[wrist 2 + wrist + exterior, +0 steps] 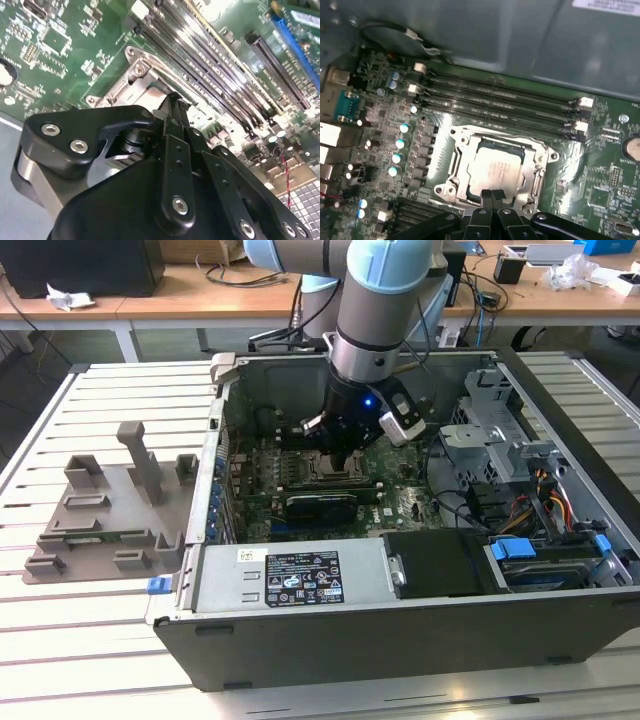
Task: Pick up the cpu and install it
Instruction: 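Install the second cpu locking lever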
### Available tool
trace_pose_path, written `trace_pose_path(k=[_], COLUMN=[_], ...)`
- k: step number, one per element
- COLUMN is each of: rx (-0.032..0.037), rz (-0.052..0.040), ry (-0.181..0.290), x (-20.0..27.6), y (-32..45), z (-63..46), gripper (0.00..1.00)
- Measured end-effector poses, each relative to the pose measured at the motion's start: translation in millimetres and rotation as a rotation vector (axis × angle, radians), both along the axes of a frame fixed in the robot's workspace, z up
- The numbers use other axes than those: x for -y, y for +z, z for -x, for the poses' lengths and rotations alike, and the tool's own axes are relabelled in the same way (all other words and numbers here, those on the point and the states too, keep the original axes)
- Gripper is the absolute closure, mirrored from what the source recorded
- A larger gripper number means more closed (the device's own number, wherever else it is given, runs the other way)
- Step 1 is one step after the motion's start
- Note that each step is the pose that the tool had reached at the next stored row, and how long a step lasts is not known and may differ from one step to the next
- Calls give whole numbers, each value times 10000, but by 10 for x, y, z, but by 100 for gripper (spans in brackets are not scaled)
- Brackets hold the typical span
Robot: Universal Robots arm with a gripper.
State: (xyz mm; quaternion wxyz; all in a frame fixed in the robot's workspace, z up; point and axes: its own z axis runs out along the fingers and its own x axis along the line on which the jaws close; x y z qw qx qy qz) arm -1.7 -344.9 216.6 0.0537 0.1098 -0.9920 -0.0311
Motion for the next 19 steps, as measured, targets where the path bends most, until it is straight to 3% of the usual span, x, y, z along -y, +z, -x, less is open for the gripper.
trace_pose_path(k=[2, 3, 5, 7, 10, 12, 19], rx=[0, -1, -1, 0, -1, -1, 0], rz=[219, 277, 421, 562, 575, 574, 572], ry=[-5, -3, -2, -6, -14, -14, -14], x=[-36, -59, -162, -207, -215, -215, -216], y=[0, 1, 1, 10, 174, 240, 269], z=[-20, -24, -29, -28, -29, -29, -29], gripper=[89, 89, 89, 89, 89, 89, 89])
